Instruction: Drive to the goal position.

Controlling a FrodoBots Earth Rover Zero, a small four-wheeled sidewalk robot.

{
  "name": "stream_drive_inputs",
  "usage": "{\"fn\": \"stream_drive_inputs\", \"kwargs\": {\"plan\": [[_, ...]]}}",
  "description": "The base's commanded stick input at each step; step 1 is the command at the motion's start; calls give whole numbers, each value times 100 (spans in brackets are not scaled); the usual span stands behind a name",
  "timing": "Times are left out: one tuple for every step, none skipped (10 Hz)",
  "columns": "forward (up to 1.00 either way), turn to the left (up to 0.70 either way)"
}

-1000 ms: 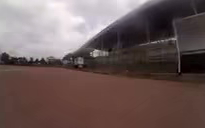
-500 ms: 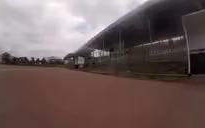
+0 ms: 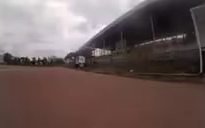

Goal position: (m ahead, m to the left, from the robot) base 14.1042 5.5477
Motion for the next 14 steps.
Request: {"fn": "stream_drive_inputs", "kwargs": {"plan": [[100, -2], [100, 0], [100, 0], [100, 0], [100, 0], [100, 0], [100, 0], [100, 0], [100, 0], [100, 0], [100, 0], [100, 0], [100, 0], [100, 0]]}}
